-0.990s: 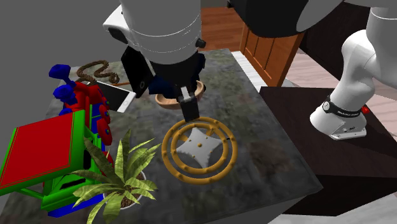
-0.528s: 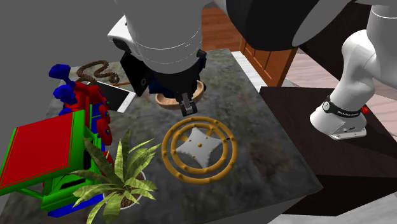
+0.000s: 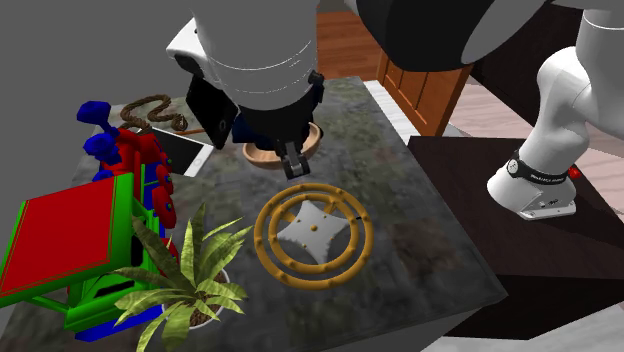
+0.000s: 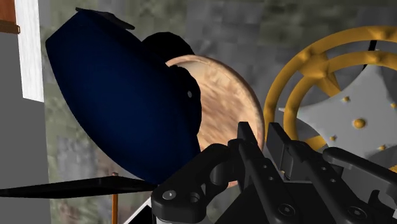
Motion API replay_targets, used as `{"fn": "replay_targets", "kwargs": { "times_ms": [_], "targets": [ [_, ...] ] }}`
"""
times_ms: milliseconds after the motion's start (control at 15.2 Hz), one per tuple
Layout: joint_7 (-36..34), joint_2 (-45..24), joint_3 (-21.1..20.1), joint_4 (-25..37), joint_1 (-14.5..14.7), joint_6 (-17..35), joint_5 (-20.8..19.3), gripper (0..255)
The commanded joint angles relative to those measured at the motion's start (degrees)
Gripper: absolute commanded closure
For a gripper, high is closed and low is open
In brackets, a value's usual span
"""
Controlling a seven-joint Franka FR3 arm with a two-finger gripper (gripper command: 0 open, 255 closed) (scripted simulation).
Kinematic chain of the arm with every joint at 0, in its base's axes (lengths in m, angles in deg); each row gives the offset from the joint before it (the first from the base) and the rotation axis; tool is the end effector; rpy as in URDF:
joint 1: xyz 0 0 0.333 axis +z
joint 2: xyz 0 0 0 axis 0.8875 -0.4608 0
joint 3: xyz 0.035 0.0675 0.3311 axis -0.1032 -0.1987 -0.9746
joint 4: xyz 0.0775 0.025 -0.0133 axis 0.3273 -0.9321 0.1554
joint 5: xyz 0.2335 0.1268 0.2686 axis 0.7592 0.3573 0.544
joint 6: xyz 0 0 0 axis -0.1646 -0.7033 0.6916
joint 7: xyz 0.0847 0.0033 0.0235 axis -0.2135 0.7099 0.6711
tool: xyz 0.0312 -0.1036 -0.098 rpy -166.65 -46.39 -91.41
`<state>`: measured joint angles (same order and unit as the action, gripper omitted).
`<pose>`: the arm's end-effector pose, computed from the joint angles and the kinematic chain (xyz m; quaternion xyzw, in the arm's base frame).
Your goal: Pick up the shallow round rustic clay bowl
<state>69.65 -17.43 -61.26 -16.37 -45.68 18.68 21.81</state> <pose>0.6131 0.2799 0.4947 0.9724 0.1713 -0.0433 0.1522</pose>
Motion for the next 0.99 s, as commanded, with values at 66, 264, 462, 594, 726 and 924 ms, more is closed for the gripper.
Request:
{"fn": "replay_targets", "kwargs": {
  "times_ms": [66, 264, 462, 594, 726, 924],
  "targets": [
    [0.65, -0.56, 0.09, 3.17, 0.53, -2.45, -0.23, 255],
    [1.47, -1.68, 0.26, 7.36, 1.29, -5.36, -0.62, 255],
    [2.42, -3.29, 0.53, 12.41, 2.28, -8.63, -1.17, 255],
    [3.21, -4.79, 0.81, 16.57, 3.14, -11.12, -1.67, 255],
    [4.23, -6.94, 1.24, 21.91, 4.30, -14.08, -2.36, 255],
    [5.08, -8.80, 1.70, 26.17, 5.27, -16.26, -2.89, 255]
  ]
}}
